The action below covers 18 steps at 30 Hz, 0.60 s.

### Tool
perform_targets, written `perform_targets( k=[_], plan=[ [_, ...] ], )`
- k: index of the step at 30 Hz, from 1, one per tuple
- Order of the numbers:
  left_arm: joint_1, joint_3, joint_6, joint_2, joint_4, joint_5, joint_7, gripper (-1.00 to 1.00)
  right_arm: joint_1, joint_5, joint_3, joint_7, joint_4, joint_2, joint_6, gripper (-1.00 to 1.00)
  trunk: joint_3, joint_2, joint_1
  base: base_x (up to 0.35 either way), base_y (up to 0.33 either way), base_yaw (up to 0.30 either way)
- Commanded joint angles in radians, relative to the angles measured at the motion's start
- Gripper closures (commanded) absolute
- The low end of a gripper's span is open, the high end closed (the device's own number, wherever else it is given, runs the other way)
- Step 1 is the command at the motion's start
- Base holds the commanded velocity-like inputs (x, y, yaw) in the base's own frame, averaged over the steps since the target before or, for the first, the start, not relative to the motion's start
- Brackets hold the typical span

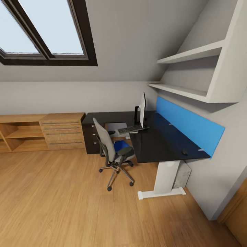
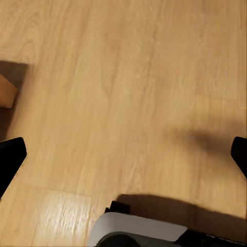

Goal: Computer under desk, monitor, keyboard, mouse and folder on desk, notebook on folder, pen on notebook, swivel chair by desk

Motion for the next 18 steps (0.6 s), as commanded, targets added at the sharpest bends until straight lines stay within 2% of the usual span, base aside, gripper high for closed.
perform_targets(
  k=[1, 6, 18],
  plan=[
    [0.0, 0.02, -0.019, -0.001, 0.0, 0.013, 0.0, -1.0, -0.001, 0.005, 0.0, -0.001, 0.0, 0.0, -0.003, -1.0, -0.001, -0.001, 0.0, 0.0, 0.0, -0.005],
    [0.0, 0.043, -0.038, -0.002, 0.0, 0.032, 0.002, -1.0, -0.001, 0.009, 0.002, 0.0, 0.002, -0.001, -0.003, -1.0, -0.014, -0.029, 0.015, 0.0, 0.0, -0.003],
    [0.0, 0.05, -0.038, -0.004, 0.0, 0.038, 0.002, -1.0, -0.001, 0.052, 0.001, 0.0, 0.008, -0.005, -0.003, -1.0, -0.052, -0.113, 0.061, 0.0, 0.0, 0.0]
  ],
)
